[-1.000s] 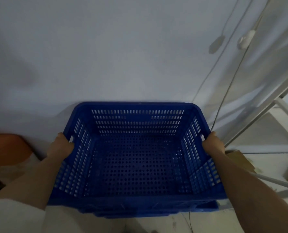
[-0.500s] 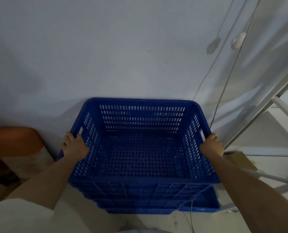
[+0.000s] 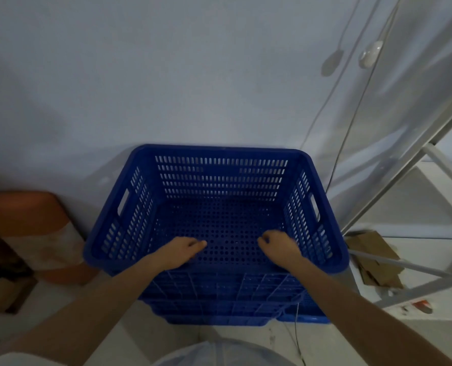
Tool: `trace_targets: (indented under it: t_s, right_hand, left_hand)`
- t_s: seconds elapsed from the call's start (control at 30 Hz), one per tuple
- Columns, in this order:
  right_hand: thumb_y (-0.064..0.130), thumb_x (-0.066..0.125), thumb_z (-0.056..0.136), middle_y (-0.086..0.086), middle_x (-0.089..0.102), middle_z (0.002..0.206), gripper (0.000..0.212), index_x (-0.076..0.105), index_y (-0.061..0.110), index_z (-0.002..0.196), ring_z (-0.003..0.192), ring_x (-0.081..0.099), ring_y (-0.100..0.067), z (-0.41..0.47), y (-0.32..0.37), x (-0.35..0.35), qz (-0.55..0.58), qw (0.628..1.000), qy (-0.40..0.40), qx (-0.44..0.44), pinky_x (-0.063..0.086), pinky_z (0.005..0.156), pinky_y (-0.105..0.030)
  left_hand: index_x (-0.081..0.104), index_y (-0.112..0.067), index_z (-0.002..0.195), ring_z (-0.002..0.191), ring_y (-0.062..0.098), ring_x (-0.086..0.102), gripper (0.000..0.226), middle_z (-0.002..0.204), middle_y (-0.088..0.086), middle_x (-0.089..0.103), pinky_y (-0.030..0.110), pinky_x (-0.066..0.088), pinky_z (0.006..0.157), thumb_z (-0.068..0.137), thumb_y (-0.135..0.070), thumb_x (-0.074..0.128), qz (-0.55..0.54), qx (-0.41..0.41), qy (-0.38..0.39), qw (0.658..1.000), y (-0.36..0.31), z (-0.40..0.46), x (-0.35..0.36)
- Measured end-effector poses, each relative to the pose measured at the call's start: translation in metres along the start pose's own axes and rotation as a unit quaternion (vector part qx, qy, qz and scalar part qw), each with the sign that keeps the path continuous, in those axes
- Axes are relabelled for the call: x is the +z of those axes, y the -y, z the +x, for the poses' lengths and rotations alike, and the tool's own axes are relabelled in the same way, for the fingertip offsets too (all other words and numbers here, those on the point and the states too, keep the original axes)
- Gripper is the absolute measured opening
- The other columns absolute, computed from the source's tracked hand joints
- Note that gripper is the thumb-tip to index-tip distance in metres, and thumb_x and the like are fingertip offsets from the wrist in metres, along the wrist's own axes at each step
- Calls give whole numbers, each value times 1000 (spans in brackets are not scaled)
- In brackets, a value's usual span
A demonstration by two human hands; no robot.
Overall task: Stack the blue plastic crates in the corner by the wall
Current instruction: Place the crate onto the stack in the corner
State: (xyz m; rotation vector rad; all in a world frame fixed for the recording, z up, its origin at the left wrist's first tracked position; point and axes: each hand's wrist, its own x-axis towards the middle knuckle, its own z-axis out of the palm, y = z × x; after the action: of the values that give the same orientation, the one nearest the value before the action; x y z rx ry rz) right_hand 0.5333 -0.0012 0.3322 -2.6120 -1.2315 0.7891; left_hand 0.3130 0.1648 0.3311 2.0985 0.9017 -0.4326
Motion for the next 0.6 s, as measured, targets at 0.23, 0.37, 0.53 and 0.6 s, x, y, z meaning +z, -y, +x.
trace_targets:
  t_s: [0.23, 0.37, 0.53, 0.6]
  right_hand:
    - [47, 30, 101, 1, 41, 62, 41, 48, 18, 78, 53, 38, -17, -28, 20, 13, -87, 986, 35, -141, 43, 60, -37]
    - [65, 6, 92, -1, 42, 61, 65, 48, 18, 76, 51, 36, -19, -38, 26, 21, -147, 969, 26, -196, 44, 57, -38]
    - [77, -15, 69, 0, 40, 56, 75, 36, 23, 62, 49, 38, -20, -32, 25, 32, -189, 960, -17, -205, 32, 47, -32]
    - [78, -11, 72, 1, 36, 52, 75, 36, 22, 60, 45, 34, -18, -26, 28, 28, -191, 962, -31, -193, 29, 45, -31]
  left_hand:
    - [65, -18, 97, 73, 20, 60, 59, 85, 3, 66, 35, 48, 68, 86, -70, 38, 308, 173, 24, 935, -3, -15, 3]
    - [64, -21, 98, 68, 13, 49, 42, 90, 2, 70, 28, 39, 53, 90, -56, 42, 409, 183, -21, 894, -2, -11, 14]
    - [59, -20, 91, 58, 17, 44, 38, 75, 3, 65, 24, 20, 45, 94, -48, 34, 428, 192, -98, 878, 7, -5, 21]
    - [49, -23, 79, 49, 14, 36, 32, 59, -4, 46, 25, 20, 44, 95, -46, 33, 431, 195, -102, 875, 5, -2, 15]
